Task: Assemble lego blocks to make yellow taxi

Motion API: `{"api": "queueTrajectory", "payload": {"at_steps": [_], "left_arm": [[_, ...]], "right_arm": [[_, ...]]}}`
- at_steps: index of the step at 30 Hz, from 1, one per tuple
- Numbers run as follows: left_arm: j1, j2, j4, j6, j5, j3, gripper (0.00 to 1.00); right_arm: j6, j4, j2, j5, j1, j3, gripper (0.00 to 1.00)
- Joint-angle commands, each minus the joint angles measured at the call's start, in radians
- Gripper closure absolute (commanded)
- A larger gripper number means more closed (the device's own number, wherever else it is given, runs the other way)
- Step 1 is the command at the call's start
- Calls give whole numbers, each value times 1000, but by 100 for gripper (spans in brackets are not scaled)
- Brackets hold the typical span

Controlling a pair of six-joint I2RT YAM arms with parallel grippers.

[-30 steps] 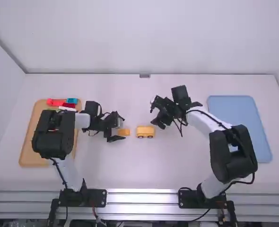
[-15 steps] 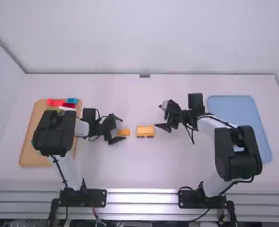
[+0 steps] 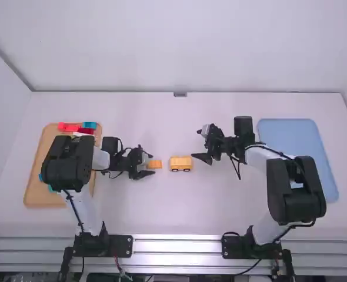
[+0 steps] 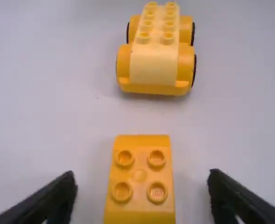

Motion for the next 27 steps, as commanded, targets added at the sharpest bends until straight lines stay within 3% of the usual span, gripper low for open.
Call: {"api": "queueTrajectory", "payload": {"at_steps": [1, 8, 11, 18, 27], "left_arm": [[-10, 7, -4, 13, 2, -10, 40], [-17, 7, -6, 13, 0, -8, 54], [-10, 7, 0, 13, 2, -10, 69], [-13, 6, 0, 13, 4, -3, 86], [-23, -78, -57, -48, 9, 28, 90]], "right_arm": [[0, -5, -27, -23, 3, -11, 2], [-1, -5, -27, -23, 4, -11, 2], [0, -6, -27, -23, 4, -11, 2], [0, -7, -27, -22, -4, -11, 2], [-36, -20, -24, 80, 33, -62, 2]]}}
